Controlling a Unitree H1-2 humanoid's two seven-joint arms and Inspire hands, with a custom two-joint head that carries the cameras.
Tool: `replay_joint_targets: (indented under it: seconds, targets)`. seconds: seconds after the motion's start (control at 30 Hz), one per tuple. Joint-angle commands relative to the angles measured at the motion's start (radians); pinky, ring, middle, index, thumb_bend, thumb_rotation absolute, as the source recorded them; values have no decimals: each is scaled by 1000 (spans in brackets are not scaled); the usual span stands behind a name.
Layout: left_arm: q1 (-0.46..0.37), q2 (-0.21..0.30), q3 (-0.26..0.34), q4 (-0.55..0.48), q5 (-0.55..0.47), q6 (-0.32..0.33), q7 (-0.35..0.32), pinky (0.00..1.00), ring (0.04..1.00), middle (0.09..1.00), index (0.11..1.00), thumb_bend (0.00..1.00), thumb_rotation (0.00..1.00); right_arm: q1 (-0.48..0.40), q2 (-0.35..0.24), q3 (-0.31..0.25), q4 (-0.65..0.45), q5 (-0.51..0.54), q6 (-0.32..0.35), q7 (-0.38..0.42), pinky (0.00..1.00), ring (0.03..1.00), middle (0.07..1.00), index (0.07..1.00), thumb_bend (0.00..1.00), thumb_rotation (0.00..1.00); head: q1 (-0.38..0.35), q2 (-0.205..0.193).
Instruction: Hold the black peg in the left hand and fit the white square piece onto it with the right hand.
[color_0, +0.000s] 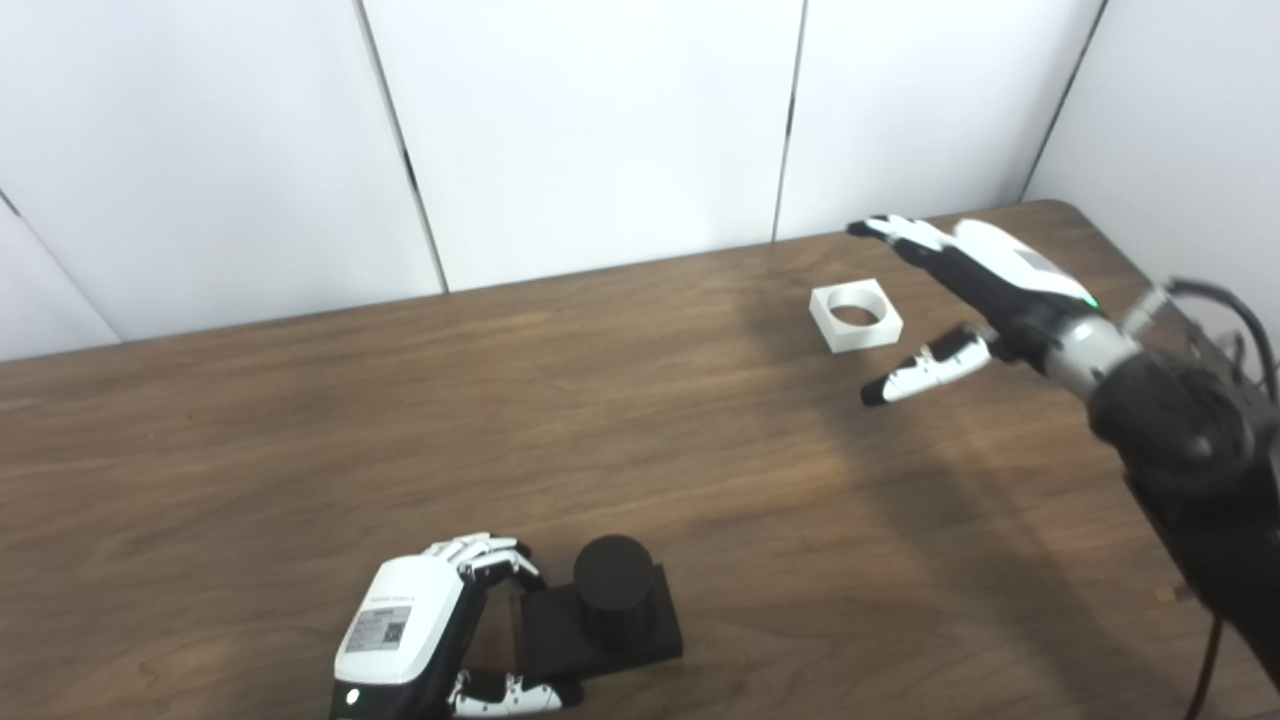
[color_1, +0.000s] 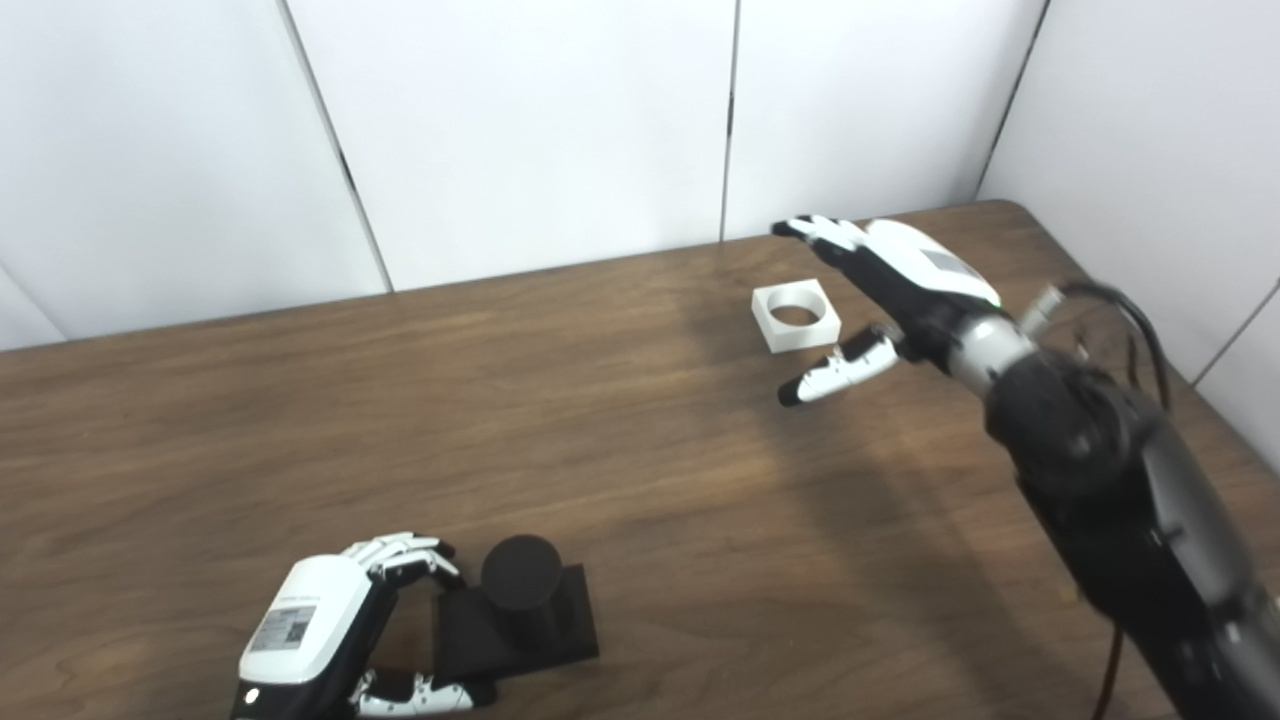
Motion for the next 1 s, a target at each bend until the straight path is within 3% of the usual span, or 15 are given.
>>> replay_joint_targets:
  seconds: [0.0,0.2,0.43,0.7,0.97]
  targets:
    - [33,23,-22,59,44,4,-38,804,816,771,487,520,48,-71,-46,9,27,-69,-2,34,1000,1000,990,926,928,204,-5,-1]
    - [38,32,-25,60,47,-2,-29,831,821,774,487,519,49,-182,-81,92,142,-161,-6,106,1000,1000,1000,933,938,227,-24,-7]
    - [40,35,-26,50,48,5,-34,837,818,774,487,519,49,-276,-114,198,311,-252,-81,93,1000,1000,1000,937,954,240,-32,-5]
    - [46,38,-22,40,45,7,-35,844,818,770,487,519,49,-378,-83,253,476,-295,-109,88,1000,1000,1000,943,951,247,-37,-1]
    - [48,38,-22,28,45,10,-39,833,813,768,487,520,48,-435,-41,288,572,-316,-80,89,1000,1000,1000,936,934,247,-35,4]
